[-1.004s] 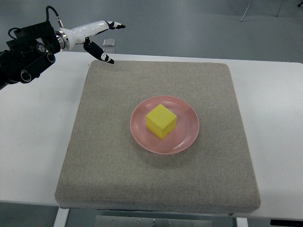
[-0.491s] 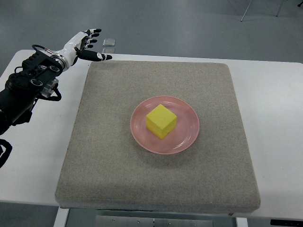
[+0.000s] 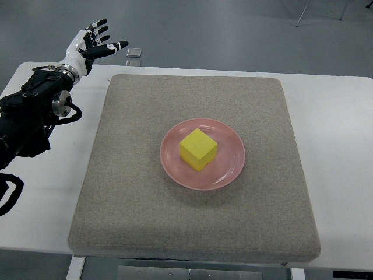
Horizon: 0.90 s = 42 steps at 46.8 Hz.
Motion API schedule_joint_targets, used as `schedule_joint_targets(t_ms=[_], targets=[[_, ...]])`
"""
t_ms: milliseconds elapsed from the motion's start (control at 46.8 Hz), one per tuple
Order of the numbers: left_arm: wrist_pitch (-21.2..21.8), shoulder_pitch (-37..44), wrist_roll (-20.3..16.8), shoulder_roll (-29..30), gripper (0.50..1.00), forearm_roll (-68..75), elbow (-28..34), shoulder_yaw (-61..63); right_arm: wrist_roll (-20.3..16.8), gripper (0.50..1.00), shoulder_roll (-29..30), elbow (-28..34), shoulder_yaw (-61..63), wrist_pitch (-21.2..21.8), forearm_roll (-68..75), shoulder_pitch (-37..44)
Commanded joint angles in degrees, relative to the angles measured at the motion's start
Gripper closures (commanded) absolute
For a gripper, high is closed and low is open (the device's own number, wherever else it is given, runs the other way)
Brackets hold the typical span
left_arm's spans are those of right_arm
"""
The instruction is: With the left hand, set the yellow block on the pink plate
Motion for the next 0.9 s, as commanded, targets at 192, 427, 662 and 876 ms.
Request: schedule_joint_targets(t_ms=[192, 427, 662, 876], targets=[[-1.82, 0.87, 0.03, 0.66, 0.534, -0.09, -0.02, -6.56, 0.00, 0.576, 0.00, 0.00, 0.04, 0.00, 0.00, 0.00], [-2.44, 0.70, 0.03, 0.84, 0.527, 0.00, -0.02, -6.92, 0.00, 0.576, 0.00, 0.00, -0.05, 0.00, 0.00, 0.00], [-2.26, 0.87, 0.12, 0.66, 0.527, -0.09, 0.07, -6.92, 0.00, 0.576, 0.00, 0.00, -0.05, 0.00, 0.00, 0.00], [-2.18, 0.79, 0.12, 0.05, 0.527, 0.00, -0.11, -6.92, 0.00, 0.576, 0.00, 0.00, -0.13, 0.00, 0.09, -0.26]])
